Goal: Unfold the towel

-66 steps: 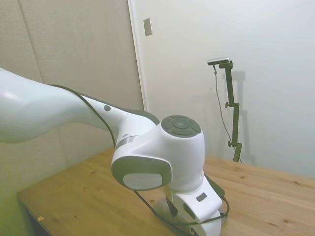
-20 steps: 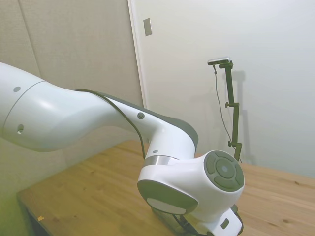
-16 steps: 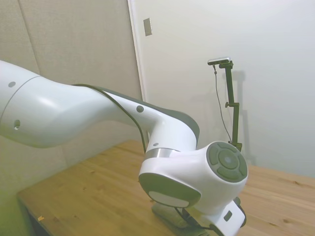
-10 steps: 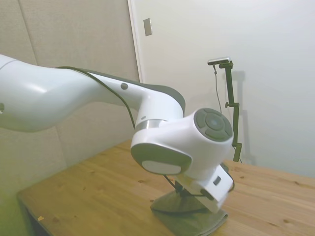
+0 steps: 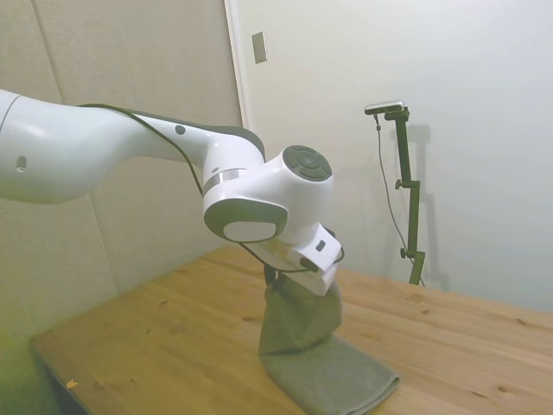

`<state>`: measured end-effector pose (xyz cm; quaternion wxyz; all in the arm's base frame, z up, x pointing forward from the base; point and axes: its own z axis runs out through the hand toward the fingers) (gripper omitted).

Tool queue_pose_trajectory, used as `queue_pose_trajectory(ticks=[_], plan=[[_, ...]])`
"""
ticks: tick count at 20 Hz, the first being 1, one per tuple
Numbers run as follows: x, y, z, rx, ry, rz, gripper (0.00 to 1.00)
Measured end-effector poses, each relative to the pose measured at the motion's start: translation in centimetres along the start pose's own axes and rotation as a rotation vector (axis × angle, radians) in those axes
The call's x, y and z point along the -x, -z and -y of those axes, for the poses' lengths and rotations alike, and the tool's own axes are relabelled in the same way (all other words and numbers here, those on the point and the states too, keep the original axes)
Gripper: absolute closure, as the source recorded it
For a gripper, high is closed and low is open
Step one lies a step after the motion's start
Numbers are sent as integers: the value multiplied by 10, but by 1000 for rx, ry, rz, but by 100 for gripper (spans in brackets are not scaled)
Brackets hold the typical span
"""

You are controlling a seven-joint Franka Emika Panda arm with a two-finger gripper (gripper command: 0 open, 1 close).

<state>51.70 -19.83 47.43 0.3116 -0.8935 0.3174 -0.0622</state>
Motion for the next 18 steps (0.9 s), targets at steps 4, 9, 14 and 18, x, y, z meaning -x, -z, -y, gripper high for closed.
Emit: queue_pose_trajectory(ticks=[4,9,14,18], plan=[[16,-36,37,15,58,42,100],[25,-70,52,37,67,63,0],[19,-82,47,48,56,62,0],[21,-86,50,50,63,68,0]])
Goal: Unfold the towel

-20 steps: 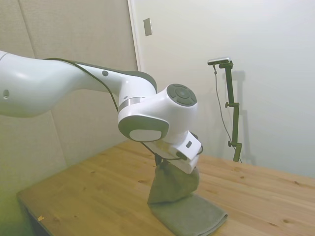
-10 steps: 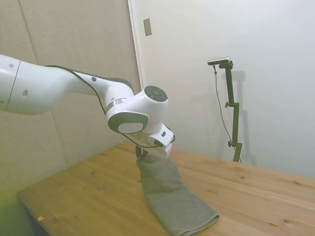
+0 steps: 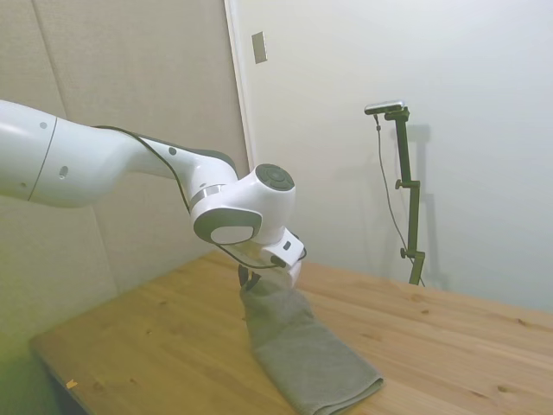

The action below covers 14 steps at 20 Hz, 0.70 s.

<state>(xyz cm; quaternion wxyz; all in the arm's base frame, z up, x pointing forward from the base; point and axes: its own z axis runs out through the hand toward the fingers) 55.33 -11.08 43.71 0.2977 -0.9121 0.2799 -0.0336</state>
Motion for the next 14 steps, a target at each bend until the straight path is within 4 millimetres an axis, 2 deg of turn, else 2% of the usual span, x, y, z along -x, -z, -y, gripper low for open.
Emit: queue_pose_trajectory(ticks=[6,10,12,14], plan=[[1,1,6,-2,9,-3,0],[5,9,13,141,-63,-99,0],[14,10,18,232,-101,-144,0],[33,15,22,323,-140,-190,0]])
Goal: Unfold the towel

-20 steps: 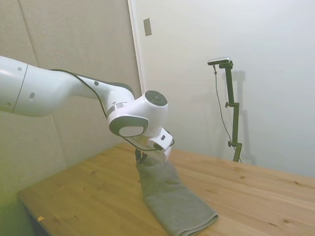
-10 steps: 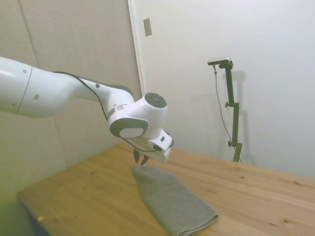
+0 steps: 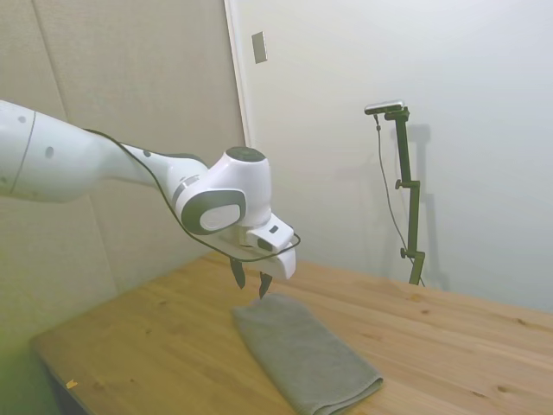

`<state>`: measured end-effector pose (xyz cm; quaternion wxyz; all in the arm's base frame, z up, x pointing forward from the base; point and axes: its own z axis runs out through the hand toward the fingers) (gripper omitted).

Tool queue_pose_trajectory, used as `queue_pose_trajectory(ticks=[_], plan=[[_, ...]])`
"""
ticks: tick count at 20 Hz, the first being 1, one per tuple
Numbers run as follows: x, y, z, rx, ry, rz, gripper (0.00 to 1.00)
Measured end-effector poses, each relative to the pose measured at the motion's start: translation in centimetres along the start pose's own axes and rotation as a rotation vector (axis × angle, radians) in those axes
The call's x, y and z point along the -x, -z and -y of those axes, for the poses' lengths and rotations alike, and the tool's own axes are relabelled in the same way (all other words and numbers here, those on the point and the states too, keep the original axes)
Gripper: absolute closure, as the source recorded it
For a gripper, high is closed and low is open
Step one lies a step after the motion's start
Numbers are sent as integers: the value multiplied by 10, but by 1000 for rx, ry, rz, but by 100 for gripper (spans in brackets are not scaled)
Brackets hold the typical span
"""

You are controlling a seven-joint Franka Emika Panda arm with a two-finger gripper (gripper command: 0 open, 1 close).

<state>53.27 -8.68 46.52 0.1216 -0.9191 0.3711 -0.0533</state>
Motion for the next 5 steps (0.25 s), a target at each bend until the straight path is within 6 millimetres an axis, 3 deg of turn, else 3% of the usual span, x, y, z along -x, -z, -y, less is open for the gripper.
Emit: queue_pose_trajectory(ticks=[5], plan=[[77,26,-17,206,-118,-106,0]])
